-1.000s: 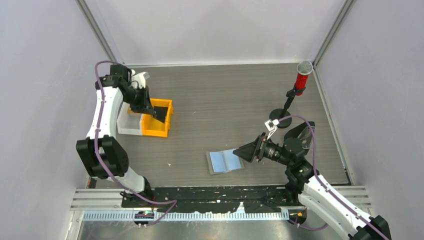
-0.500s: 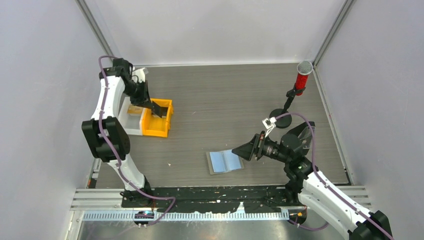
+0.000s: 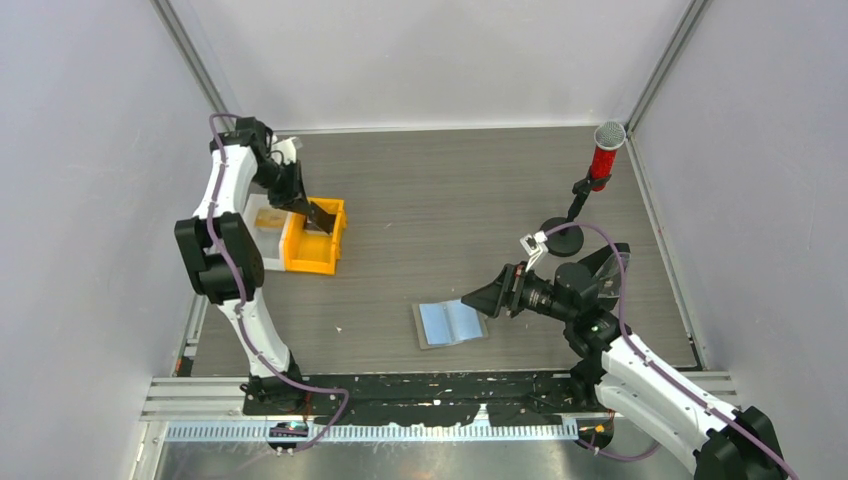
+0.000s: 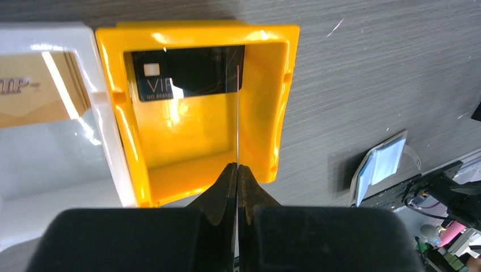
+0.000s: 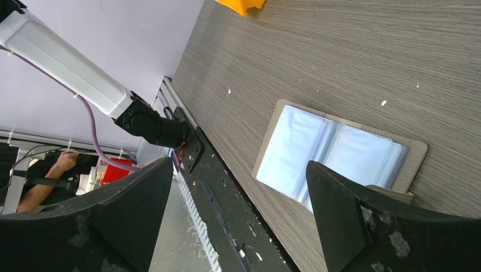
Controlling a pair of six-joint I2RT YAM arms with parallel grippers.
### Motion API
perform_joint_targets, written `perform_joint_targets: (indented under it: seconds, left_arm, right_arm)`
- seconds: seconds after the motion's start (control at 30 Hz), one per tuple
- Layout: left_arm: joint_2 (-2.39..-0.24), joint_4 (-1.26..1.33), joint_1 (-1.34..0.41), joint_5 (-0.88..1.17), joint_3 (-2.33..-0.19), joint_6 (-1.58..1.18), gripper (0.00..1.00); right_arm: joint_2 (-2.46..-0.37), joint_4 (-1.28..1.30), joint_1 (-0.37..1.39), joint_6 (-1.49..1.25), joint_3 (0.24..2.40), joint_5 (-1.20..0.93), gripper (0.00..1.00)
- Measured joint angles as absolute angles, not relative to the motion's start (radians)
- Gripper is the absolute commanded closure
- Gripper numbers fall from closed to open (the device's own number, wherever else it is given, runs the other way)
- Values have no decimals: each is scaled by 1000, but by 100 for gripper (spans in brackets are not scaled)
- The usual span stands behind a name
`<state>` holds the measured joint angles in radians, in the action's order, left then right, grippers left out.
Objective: Take the credit cards out of the card holder
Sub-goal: Place the credit card in the storage box.
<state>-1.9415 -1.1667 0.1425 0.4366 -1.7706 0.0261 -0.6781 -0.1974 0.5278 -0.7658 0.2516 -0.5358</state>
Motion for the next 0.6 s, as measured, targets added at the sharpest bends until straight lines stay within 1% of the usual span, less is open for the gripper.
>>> perform_joint_targets:
  seconds: [0.6]
  left_arm:
    - [-2068,-1155,147,465,-1879,35,100]
  right_arm:
    - [-731,-200,528,-765,294,-521,5]
